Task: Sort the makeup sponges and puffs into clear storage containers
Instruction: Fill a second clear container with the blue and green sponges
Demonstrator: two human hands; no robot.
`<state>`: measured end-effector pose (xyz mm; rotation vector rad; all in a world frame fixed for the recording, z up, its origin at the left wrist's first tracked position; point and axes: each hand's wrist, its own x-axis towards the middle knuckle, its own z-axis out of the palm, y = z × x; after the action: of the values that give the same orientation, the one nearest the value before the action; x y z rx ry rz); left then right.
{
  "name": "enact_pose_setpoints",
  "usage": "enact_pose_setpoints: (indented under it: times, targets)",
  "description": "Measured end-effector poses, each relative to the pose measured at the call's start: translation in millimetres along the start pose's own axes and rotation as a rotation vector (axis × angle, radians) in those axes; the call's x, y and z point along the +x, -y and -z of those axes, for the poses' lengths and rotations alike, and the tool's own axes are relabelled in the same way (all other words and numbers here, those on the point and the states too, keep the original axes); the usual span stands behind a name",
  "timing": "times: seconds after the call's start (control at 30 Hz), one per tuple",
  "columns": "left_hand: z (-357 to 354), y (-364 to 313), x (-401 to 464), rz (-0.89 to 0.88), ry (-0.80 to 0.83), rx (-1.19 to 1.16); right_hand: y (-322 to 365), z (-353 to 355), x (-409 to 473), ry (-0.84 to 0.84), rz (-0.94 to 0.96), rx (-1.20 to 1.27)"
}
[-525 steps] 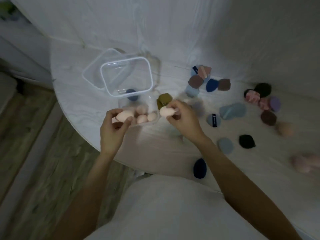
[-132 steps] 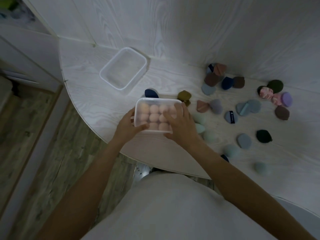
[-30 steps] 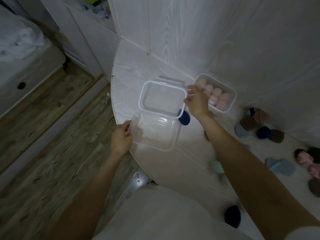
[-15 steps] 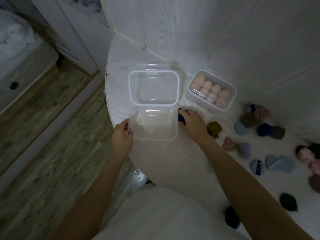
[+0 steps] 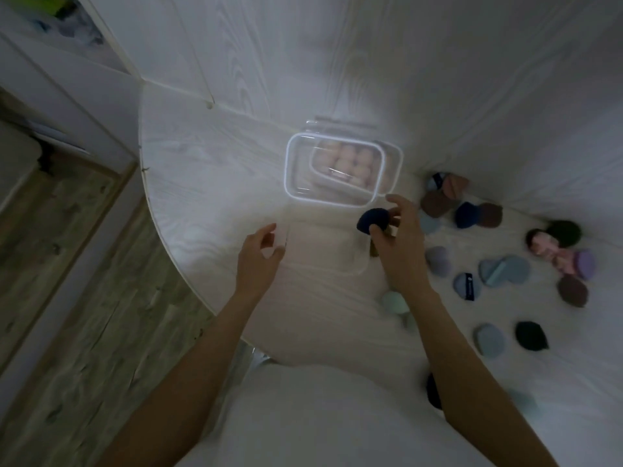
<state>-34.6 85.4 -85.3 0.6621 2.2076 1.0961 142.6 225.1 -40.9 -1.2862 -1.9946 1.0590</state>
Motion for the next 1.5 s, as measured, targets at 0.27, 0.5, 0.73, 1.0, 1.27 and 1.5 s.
enact_pose_setpoints:
  times: [0.27, 0.5, 0.73, 1.0, 1.27, 1.5]
  targets:
    - [6.0, 5.1, -10.9, 0.074, 0.105, -0.131, 19.8, -56.9, -9.6, 0.382, 0.217, -0.335]
    - [1.1, 3.9, -15.3, 0.077, 0.122, -0.254, 22.8, -85.0, -11.7, 0.431, 0.081, -0.305]
    - [-3.5, -0.3, -7.8, 0.060, 0.098, -0.259, 30.3, -82.6, -3.3, 0.473, 0.106, -0.305]
    - [3.3, 7.6, -13.0, 0.105, 0.059, -0.315, 29.5, -93.6, -6.1, 0.526, -0.042, -0.254]
    - [14.8, 5.1, -13.6, -0.053, -0.029, -0.039, 27.1, -69.1, -20.2, 0.393, 0.002, -0.107]
    - [-1.7, -39.1, -28.9, -0.702, -0.051, 0.146, -9.9, 21.4, -58.5, 0.156, 0.144, -0.337]
